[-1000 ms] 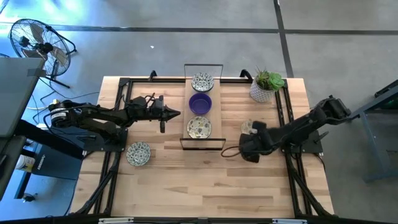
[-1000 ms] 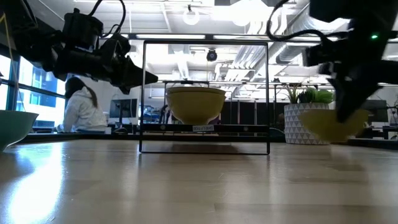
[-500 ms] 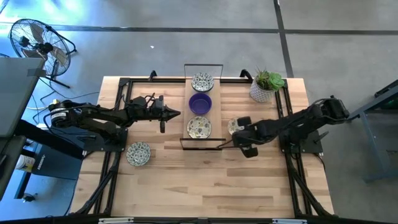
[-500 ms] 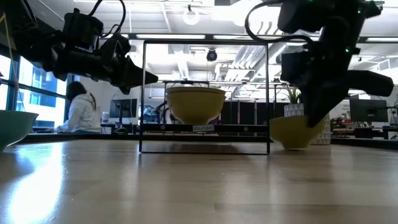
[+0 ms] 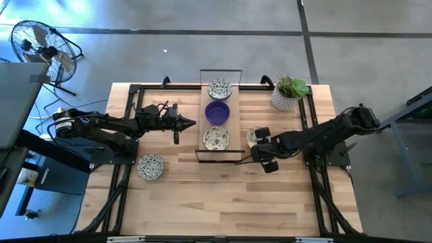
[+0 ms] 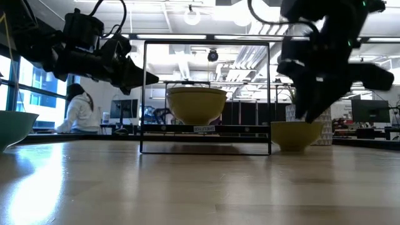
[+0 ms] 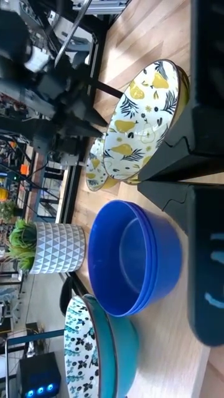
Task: Pick & Place Mini bowls
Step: Stack the yellow patterned bowl on top of the stacked yellow patterned bowl on the shelf, then stack the blue patterned bowl on top of the stacked blue patterned bowl on the shelf
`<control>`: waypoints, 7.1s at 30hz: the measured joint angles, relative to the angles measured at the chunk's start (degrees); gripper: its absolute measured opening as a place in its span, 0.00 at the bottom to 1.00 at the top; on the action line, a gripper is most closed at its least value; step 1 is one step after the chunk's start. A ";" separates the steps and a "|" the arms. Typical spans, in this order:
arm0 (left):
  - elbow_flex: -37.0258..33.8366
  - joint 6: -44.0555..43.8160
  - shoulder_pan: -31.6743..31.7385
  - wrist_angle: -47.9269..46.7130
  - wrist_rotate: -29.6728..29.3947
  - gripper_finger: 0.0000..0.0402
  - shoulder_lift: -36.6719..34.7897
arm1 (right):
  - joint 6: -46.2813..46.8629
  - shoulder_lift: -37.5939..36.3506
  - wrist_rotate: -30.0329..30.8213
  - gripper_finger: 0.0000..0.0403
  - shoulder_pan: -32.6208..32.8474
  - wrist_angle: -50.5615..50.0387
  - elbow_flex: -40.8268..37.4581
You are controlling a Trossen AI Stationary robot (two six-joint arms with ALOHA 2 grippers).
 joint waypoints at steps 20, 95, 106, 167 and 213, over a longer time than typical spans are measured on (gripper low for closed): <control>0.00 0.03 0.00 -0.69 0.09 0.00 0.00 | 8.45 -5.13 -24.74 0.40 -36.50 -10.21 7.59; -8.17 -2.75 7.15 11.91 7.19 0.00 0.00 | 16.80 22.31 -40.33 0.02 -33.54 -8.29 44.12; -8.15 -2.75 7.15 11.93 7.23 0.00 0.00 | 17.35 23.87 -36.00 0.03 -29.47 -6.72 44.21; -8.13 -2.97 7.13 11.84 8.61 0.00 -0.02 | 14.64 24.78 -31.88 0.24 -26.46 -4.66 44.12; -8.13 -2.55 7.10 11.82 9.03 0.00 -0.02 | 3.40 15.02 -37.75 0.00 -25.61 49.35 10.27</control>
